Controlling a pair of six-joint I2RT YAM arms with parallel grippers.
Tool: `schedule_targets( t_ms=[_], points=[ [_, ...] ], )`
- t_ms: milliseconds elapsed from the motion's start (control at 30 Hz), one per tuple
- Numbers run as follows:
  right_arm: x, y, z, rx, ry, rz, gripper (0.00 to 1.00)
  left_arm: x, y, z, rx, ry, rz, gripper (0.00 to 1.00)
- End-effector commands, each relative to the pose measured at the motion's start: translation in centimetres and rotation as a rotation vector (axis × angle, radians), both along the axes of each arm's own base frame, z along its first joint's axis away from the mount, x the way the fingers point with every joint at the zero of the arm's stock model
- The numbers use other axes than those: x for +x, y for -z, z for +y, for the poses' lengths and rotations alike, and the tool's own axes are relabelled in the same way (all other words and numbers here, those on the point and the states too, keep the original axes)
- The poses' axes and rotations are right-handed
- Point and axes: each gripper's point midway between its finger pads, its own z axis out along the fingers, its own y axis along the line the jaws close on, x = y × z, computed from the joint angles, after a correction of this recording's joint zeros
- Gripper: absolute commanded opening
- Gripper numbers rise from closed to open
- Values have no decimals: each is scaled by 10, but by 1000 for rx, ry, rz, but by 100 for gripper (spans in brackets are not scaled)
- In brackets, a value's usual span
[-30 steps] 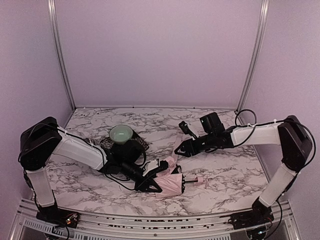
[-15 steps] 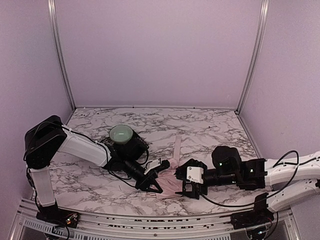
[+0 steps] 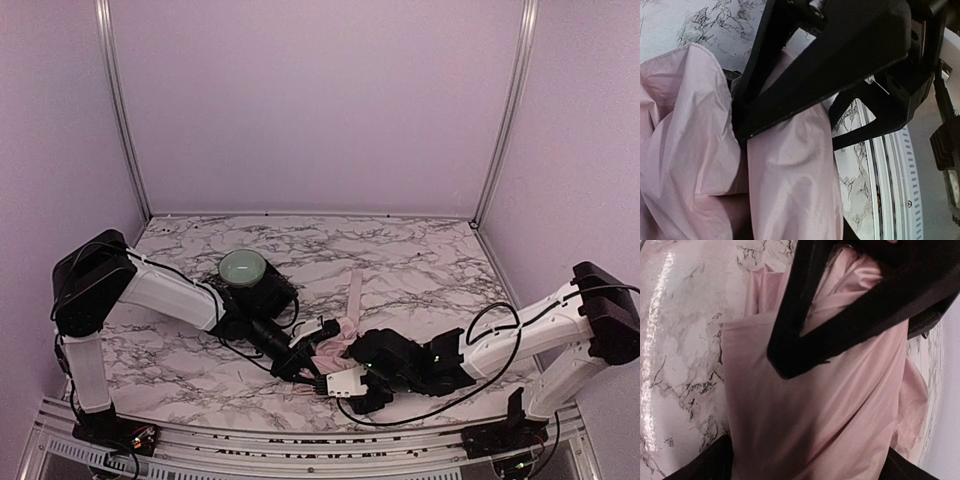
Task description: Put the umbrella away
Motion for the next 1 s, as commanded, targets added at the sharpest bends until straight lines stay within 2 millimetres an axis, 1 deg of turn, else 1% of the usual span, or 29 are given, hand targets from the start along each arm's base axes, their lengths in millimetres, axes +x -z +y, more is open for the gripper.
schedule_targets(
  t_ms=[0,67,167,267,300,333,400,467,500,533,567,600,700,800,867,933,967],
  points=[
    [13,7,-3,-82,58,-47,83,-41,64,56,323,-9,215,0],
    [15,14,-6,-107,71,-54,76,-42,62,57,309,1,226,0],
    [12,25,-8,-142,65,-28,57,-43,58,58,287,12,241,0],
    [7,32,-5,-156,51,10,45,-39,55,58,274,9,244,0],
    [5,35,-6,-163,48,19,43,-38,53,58,267,8,240,4],
    [4,37,-6,-170,45,27,41,-36,50,57,259,5,233,13],
    [0,39,-7,-179,35,51,38,-29,39,53,221,-10,198,36],
    [-5,42,-9,-186,27,78,33,-19,23,50,159,-48,144,56],
    [-8,43,-9,-187,21,93,31,-11,13,47,111,-73,98,64],
    [-11,44,-11,-193,16,112,30,-1,1,47,64,-128,64,69],
    [-14,45,-12,-196,11,132,28,11,-17,44,-16,-177,7,73],
    [-18,46,-12,-198,6,156,27,18,-29,46,-74,-221,-47,75],
    [-30,48,-11,-195,-2,266,24,31,-65,58,-215,-314,-242,78],
    [-39,49,-10,-187,-2,391,22,38,-87,73,-290,-403,-426,76],
    [-44,52,-11,-191,1,465,21,34,-94,83,-301,-429,-550,72],
    [-47,52,-12,-188,15,555,20,20,-96,86,-304,-390,-669,66],
    [-49,53,-12,-190,19,597,19,9,-98,85,-311,-352,-738,63]
  ],
)
